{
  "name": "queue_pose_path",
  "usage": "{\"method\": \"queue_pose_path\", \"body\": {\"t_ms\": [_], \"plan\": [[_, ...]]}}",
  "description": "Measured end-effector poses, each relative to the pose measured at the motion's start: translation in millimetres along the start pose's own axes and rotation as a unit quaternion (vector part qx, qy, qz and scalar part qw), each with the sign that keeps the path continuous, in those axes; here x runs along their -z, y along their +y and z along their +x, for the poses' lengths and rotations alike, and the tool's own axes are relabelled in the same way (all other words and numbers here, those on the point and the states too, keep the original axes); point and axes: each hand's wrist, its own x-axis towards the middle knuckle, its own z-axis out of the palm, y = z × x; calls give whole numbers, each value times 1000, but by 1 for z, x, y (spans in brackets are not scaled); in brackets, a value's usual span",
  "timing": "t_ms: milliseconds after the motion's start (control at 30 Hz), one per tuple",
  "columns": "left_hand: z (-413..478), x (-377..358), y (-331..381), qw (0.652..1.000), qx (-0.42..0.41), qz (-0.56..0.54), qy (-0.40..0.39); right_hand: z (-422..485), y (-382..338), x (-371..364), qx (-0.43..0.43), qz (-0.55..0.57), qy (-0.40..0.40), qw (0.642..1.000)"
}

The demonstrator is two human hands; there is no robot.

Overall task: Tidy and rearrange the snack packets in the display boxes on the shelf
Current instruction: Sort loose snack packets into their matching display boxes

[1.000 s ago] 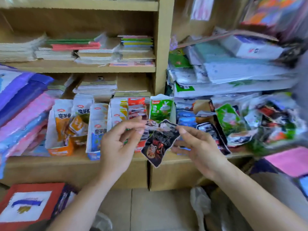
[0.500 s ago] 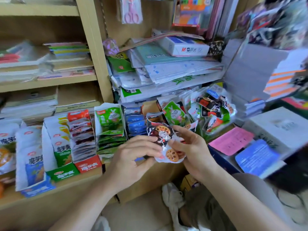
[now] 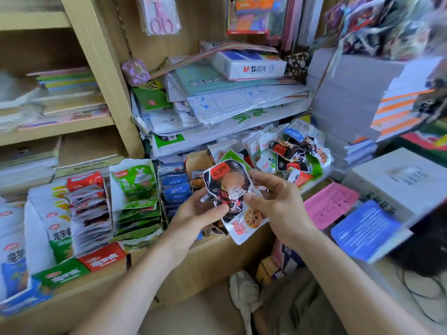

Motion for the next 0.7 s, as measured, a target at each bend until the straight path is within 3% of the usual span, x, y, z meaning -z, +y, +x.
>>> {"method": "queue_pose_path", "body": {"t_ms": [267, 400, 533, 700], "plan": [[16, 8, 2, 995, -24, 8, 99, 14, 11, -9, 58, -149, 51, 986], [19, 21, 2, 989, -24, 18, 147, 22, 16, -27, 94, -258, 29, 961], [25, 34, 3, 981, -54, 28, 182, 41, 3, -24, 119, -280, 16, 952], [33, 45, 7, 971, -90, 21, 219, 100, -14, 2, 142, -426, 62, 891]]}}
